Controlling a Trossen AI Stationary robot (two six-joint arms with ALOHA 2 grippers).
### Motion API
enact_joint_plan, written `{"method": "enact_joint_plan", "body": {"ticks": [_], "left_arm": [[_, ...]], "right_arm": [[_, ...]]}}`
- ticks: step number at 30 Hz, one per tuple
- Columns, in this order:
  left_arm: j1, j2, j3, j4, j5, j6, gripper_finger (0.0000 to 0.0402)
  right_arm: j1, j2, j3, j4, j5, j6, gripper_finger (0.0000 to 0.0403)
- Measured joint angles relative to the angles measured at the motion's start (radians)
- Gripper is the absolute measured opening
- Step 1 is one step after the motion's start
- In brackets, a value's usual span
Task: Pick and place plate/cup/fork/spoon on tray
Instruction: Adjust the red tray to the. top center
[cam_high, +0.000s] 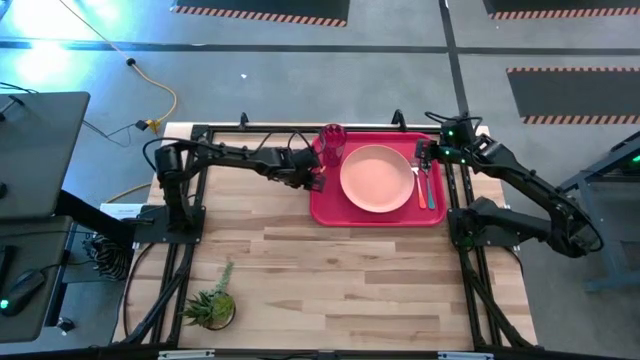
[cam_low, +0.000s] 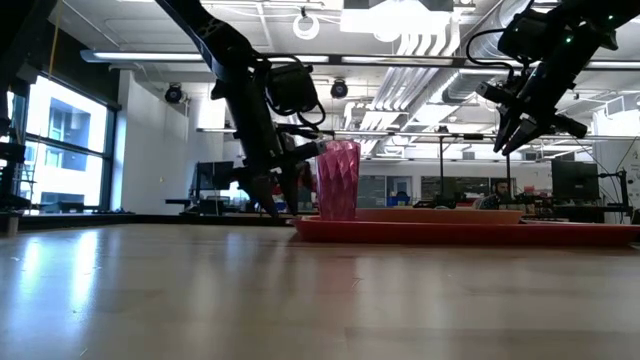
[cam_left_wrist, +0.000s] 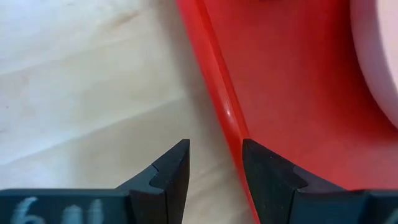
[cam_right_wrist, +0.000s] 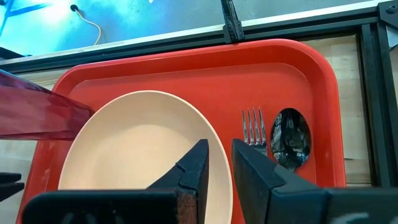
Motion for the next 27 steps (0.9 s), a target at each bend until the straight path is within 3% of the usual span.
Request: {"method": "enact_joint_plan", "body": {"ticks": [27], "left_arm": [[0.007, 0.072, -0.001, 0.074, 0.044, 0.009, 0.0136]], "right_arm": [[0.0, 0.0, 0.0, 0.0, 0.0, 0.0, 0.0062]]}}
